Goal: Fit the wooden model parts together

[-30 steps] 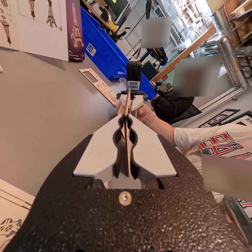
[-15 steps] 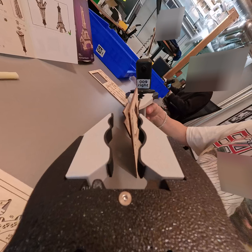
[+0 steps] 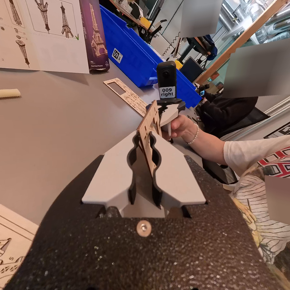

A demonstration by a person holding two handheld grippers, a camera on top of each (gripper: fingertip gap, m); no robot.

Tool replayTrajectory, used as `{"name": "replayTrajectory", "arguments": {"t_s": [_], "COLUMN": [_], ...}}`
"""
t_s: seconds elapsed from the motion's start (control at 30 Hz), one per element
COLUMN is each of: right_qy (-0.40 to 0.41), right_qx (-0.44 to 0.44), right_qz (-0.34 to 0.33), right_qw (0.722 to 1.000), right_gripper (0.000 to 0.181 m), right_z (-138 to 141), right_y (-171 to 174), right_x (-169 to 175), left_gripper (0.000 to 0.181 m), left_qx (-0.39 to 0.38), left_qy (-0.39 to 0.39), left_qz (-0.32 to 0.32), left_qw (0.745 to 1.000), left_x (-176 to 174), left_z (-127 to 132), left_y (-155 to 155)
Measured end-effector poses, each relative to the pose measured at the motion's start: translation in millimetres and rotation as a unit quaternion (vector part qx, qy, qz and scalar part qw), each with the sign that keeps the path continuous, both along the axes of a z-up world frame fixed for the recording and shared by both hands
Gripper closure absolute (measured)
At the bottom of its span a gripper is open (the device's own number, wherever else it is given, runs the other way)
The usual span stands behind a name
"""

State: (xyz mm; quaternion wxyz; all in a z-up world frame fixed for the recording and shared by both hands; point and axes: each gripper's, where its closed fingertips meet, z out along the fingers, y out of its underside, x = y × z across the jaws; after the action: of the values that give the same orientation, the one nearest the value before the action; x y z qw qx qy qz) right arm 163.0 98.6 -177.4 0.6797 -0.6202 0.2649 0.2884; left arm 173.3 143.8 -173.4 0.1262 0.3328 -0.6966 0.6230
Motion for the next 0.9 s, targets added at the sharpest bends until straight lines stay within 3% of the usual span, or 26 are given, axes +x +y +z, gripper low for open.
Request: {"name": "replayTrajectory", "arguments": {"t_s": [0.23, 0.53, 0.7, 0.9], "right_qy": [-0.008, 0.001, -0.018, -0.022], "right_qx": [0.001, 0.012, 0.003, 0.006], "right_qz": [0.026, 0.029, -0.001, 0.017], "right_qw": [1.000, 1.000, 1.000, 1.000], "right_gripper": [0.180, 0.180, 0.180, 0.180], "right_z": [1.4, 2.6, 2.9, 3.8], "right_y": [2.6, 1.3, 0.1, 0.6], "right_x": [-8.7, -8.0, -2.1, -7.2], "left_gripper": [0.170, 0.172, 0.172, 0.170], "left_qx": [0.001, -0.002, 0.009, 0.011], "left_qy": [0.003, -0.014, -0.010, -0.006], "left_qz": [-0.009, -0.007, -0.013, -0.012], "left_qw": [1.000, 1.000, 1.000, 1.000], "left_x": [-2.4, -3.1, -5.0, -3.9], "left_z": [-1.5, 1.9, -2.6, -4.8], "left_y": [-3.0, -4.1, -5.4, -5.5]}}
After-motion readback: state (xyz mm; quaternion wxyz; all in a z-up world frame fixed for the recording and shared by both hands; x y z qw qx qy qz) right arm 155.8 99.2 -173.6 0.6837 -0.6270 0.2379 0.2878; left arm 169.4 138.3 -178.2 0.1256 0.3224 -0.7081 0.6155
